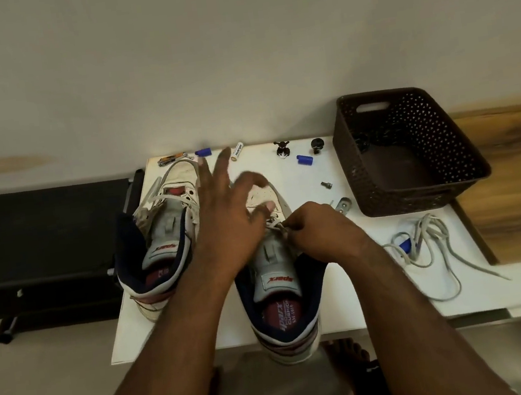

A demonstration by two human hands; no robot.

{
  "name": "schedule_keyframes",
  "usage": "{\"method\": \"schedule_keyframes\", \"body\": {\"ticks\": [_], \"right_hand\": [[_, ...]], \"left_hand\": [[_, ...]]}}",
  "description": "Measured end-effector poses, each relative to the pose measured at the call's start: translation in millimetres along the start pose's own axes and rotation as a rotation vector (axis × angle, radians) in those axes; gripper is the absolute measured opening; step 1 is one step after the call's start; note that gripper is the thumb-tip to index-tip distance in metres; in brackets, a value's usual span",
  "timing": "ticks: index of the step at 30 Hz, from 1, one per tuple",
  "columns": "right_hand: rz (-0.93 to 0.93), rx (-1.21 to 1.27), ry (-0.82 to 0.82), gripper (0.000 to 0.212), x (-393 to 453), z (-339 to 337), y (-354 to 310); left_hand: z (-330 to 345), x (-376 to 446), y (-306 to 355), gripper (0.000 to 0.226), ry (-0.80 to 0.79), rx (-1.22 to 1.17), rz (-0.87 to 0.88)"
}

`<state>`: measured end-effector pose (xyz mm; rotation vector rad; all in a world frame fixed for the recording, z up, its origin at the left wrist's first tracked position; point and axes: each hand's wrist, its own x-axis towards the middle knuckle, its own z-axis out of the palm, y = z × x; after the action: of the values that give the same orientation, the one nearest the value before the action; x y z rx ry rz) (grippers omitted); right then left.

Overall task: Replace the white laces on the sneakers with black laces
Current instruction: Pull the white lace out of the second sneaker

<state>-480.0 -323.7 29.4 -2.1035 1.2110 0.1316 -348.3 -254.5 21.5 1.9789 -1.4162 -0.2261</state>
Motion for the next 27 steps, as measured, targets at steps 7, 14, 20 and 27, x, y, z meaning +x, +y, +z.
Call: {"method": "schedule_keyframes", "body": {"ticks": [7,14,20,27], "right_hand": [[-0.004,-0.016,0.015,0.024,0.9,1.6,-0.5],[-0.017,0.010,-0.009,0.029,0.2,2.4,-0.3],[-0.023,-0.012,-0.004,0.026,1.7,3.0,-2.5],[0.006,0.040,-0.030,0.029,2.0,0.8,-2.7]], "left_hand": [[11.1,-2.2,-3.0,0.011,-0.114,0.123,-0.112],[-7.5,0.8,1.4,0.004,0.499,-0.195,0.010],[10.7,-2.7,-7.9,0.026,-0.252,0.165,-0.175],[1.2,1.8,-5.5,0.018,-0.136,0.121,-0.220]]}}
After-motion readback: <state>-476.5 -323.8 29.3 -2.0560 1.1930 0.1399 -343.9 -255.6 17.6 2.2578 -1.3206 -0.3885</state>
